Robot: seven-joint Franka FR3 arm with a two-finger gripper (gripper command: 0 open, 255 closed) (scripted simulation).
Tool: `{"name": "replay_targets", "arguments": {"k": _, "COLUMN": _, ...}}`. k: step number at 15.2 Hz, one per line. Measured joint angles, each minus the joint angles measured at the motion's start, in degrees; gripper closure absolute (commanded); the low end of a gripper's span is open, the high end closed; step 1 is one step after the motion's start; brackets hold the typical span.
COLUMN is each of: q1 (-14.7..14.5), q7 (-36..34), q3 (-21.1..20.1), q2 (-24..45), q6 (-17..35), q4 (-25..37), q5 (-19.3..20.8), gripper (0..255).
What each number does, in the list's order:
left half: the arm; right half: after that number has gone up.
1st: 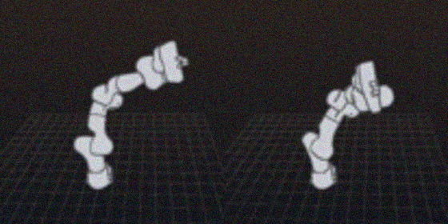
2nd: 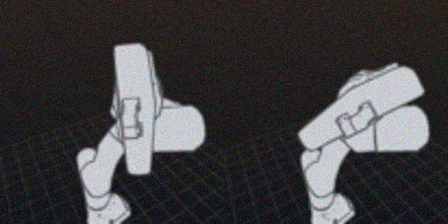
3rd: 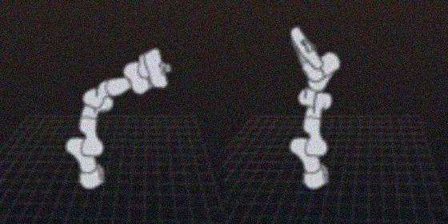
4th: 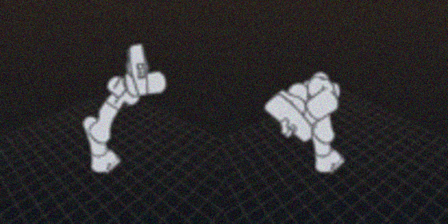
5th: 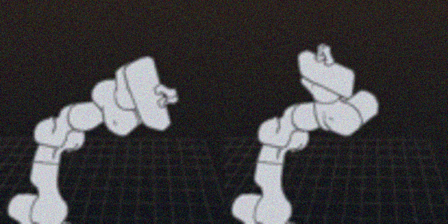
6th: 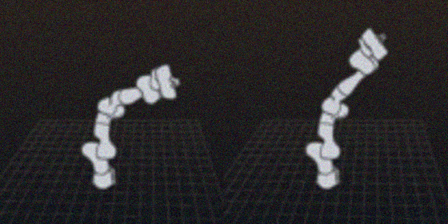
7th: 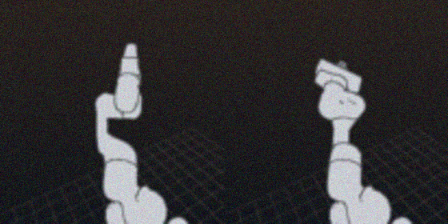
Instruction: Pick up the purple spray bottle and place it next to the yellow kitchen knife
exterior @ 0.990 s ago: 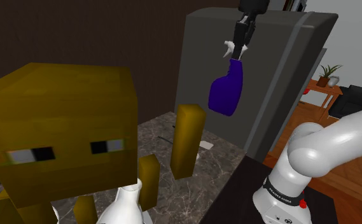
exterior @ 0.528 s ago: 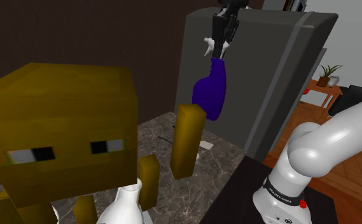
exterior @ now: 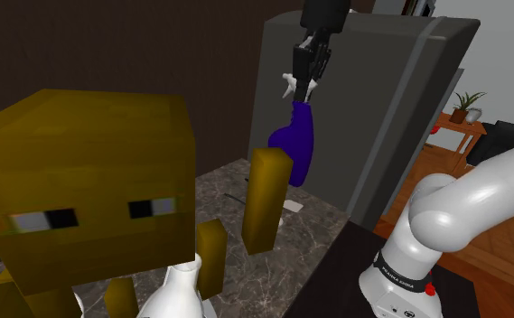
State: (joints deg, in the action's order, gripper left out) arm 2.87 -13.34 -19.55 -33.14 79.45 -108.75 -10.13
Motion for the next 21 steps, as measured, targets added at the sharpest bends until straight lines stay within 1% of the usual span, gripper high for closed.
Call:
{"name": "replay_targets", "arguments": {"k": 7, "q1": -0.52, "q7": 0.51, "q3": -0.28, "q2": -2.56, "q6": 5.09, "q4": -7.61, "q5": -0.74, "gripper": 255}}
{"name": "replay_targets", "arguments": {"k": 21, "q1": -1.51, "q7": 1.3, "q3": -1.36, "q2": -6.02, "q6": 14.98, "q4": -20.9, "q5": -2.3, "gripper": 255}}
